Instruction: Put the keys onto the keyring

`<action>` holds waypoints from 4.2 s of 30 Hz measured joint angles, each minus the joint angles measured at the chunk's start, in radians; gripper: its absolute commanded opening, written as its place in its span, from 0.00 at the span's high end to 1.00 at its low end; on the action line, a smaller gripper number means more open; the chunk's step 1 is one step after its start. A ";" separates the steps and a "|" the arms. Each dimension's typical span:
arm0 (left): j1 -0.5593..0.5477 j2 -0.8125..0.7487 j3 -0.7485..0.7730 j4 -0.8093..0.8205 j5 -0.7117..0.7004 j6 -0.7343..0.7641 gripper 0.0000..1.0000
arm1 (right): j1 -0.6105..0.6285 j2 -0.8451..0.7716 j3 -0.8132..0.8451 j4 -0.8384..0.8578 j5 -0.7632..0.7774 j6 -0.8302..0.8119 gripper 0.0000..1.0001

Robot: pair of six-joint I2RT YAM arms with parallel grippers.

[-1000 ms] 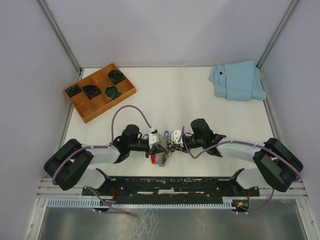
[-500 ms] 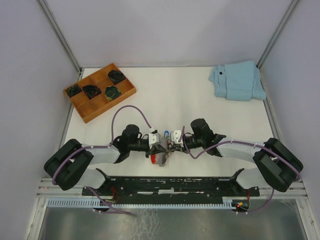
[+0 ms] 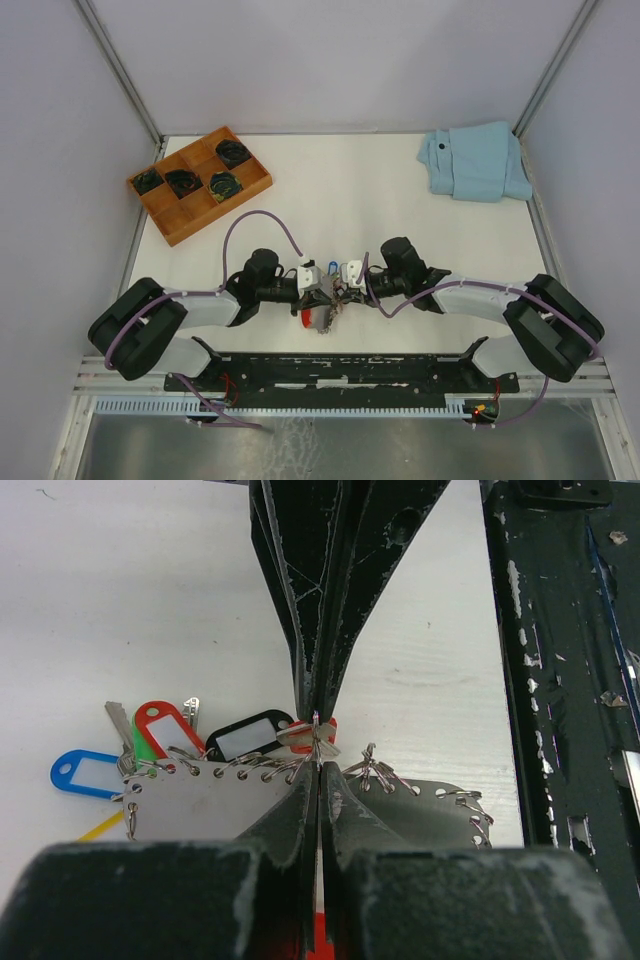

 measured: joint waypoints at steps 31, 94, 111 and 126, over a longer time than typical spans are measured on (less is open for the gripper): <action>0.006 0.026 -0.004 0.045 0.008 -0.048 0.97 | 0.039 0.000 -0.009 0.029 0.027 -0.015 0.99; 0.013 0.008 -0.013 0.193 -0.018 -0.277 0.56 | 0.130 -0.217 0.152 -0.431 0.297 -0.266 0.99; 0.008 0.100 0.045 0.196 0.074 -0.195 0.63 | 0.130 -0.201 0.167 -0.488 0.255 -0.290 0.99; -0.024 0.140 0.091 0.147 0.096 -0.144 0.97 | 0.130 -0.184 0.175 -0.491 0.246 -0.288 0.99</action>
